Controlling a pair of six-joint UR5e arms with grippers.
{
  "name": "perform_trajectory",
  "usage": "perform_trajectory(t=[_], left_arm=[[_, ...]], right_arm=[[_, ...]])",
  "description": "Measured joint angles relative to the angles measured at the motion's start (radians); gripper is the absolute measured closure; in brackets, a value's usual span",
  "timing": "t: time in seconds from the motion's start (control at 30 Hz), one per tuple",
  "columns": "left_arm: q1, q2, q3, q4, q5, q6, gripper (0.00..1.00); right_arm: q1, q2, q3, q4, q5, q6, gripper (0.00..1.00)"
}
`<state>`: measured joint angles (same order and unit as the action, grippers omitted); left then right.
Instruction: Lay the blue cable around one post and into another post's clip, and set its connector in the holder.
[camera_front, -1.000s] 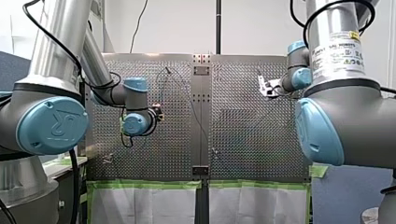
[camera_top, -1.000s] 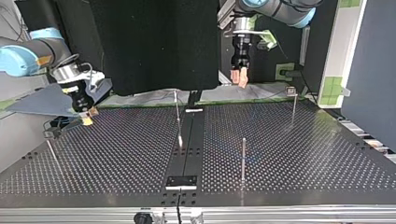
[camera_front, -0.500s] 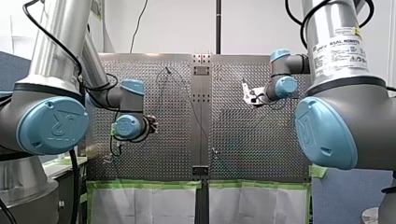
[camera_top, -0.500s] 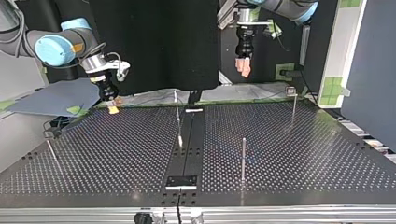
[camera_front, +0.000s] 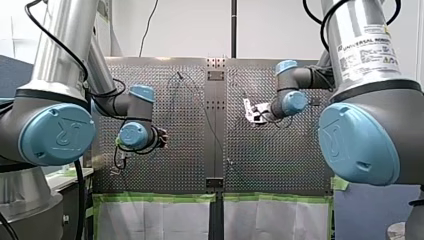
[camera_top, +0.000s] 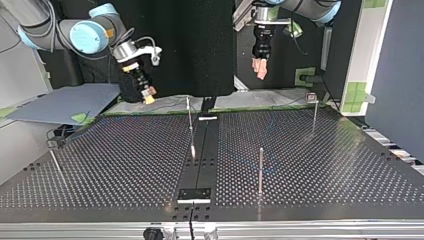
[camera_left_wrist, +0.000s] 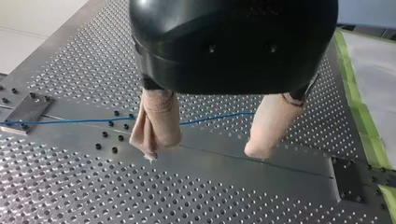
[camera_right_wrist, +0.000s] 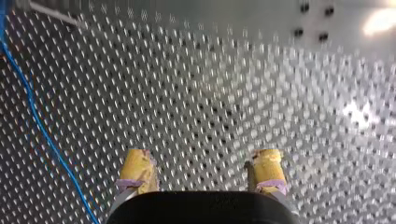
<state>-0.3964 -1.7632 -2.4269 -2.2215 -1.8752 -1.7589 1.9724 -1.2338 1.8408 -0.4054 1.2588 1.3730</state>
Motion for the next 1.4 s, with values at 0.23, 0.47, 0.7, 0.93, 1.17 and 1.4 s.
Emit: perform_trajectory(t=[0.23, 0.47, 0.7, 0.93, 1.17, 1.4], left_arm=[[0.0, 0.0, -0.001, -0.007, 0.004, -0.005, 0.0], [0.0, 0.0, -0.001, -0.02, -0.012, -0.008, 0.0], [0.0, 0.0, -0.004, -0.023, -0.021, -0.008, 0.0], [0.0, 0.0, -0.004, -0.023, -0.023, -0.017, 0.0], [0.0, 0.0, -0.005, -0.022, -0.023, -0.019, 0.0], [0.0, 0.0, -0.005, -0.021, -0.02, -0.04, 0.0]], right_arm=[[0.068, 0.001, 0.061, -0.068, 0.044, 0.022, 0.0], [0.136, 0.004, 0.096, -0.136, 0.112, 0.084, 0.0], [0.153, 0.011, 0.133, -0.199, 0.172, 0.146, 0.0], [0.14, 0.047, 0.161, -0.249, 0.206, 0.16, 0.0], [0.143, 0.104, 0.163, -0.306, 0.207, 0.129, 0.0], [0.156, 0.145, 0.164, -0.366, 0.181, 0.12, 0.0]])
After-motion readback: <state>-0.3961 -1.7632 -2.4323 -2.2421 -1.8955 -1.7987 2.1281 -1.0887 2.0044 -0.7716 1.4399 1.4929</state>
